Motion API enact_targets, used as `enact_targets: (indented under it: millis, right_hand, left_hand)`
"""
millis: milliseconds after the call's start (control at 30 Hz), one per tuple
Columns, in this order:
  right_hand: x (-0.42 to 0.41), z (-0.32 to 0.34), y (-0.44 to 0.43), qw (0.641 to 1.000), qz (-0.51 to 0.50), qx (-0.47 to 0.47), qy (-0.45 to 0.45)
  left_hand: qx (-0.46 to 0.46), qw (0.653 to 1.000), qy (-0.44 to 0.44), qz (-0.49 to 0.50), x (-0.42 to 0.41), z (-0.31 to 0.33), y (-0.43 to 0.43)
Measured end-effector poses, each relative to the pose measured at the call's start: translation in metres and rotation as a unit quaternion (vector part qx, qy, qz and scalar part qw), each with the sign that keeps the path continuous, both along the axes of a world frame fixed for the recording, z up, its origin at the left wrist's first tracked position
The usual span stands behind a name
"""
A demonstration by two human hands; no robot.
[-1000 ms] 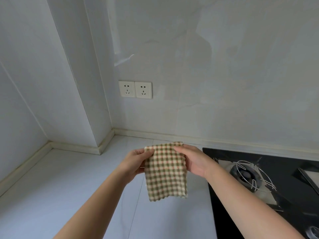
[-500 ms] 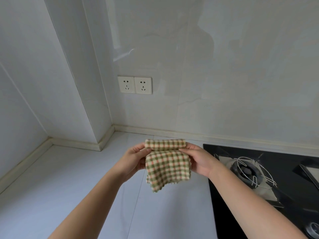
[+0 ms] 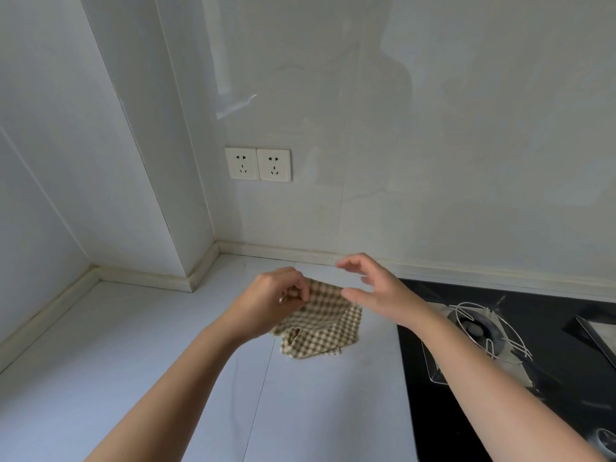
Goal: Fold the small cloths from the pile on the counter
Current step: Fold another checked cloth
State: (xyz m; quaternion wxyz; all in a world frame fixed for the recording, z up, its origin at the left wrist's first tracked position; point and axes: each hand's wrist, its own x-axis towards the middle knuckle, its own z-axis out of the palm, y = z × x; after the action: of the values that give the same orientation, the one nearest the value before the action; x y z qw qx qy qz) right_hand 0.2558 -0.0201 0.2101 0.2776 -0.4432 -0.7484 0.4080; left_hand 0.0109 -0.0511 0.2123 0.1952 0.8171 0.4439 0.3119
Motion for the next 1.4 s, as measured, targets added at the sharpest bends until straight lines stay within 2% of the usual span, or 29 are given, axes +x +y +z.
enact_targets:
  millis: [100,167,300,367,500,767,900,1067,1233,1400]
  right_hand:
    - [-0.017,0.000,0.001,0.997,0.029,-0.023,-0.063]
    - [-0.024,-0.002,0.000,0.997,0.019,-0.036,-0.068]
    - [-0.025,-0.012,-0.004,0.999,-0.034,-0.040,-0.004]
    - [-0.025,-0.017,-0.007,0.996,-0.061,-0.057,0.036]
    - [-0.026,-0.023,-0.011,0.994,-0.068,-0.063,0.057]
    - [-0.020,-0.029,-0.013,0.985,-0.110,-0.077,0.111]
    - [-0.018,-0.028,-0.017,0.984,-0.104,-0.074,0.124]
    - [-0.017,-0.026,-0.021,0.984,-0.106,-0.068,0.129]
    - [-0.016,-0.025,-0.025,0.980,-0.111,-0.078,0.143]
    - [-0.013,-0.027,-0.028,0.980,-0.104,-0.083,0.146]
  left_hand:
    - [-0.019,0.999,0.021,0.017,0.008,0.002,-0.002]
    - [-0.058,0.997,-0.010,0.044,0.009,-0.001,-0.006]
    - [-0.080,0.990,-0.071,0.096,0.001,-0.017,-0.017]
    - [-0.063,0.989,-0.060,0.122,-0.003,-0.024,-0.020]
    - [-0.050,0.986,-0.051,0.148,-0.005,-0.027,-0.020]
    - [0.021,0.993,-0.010,0.112,-0.007,-0.030,-0.021]
    - [0.007,0.995,-0.016,0.098,-0.004,-0.030,-0.020]
    - [-0.025,0.991,-0.027,0.131,0.000,-0.030,-0.016]
    - [-0.009,0.993,0.008,0.114,0.003,-0.031,-0.013]
    - [-0.037,0.994,-0.005,0.098,0.014,-0.036,-0.012]
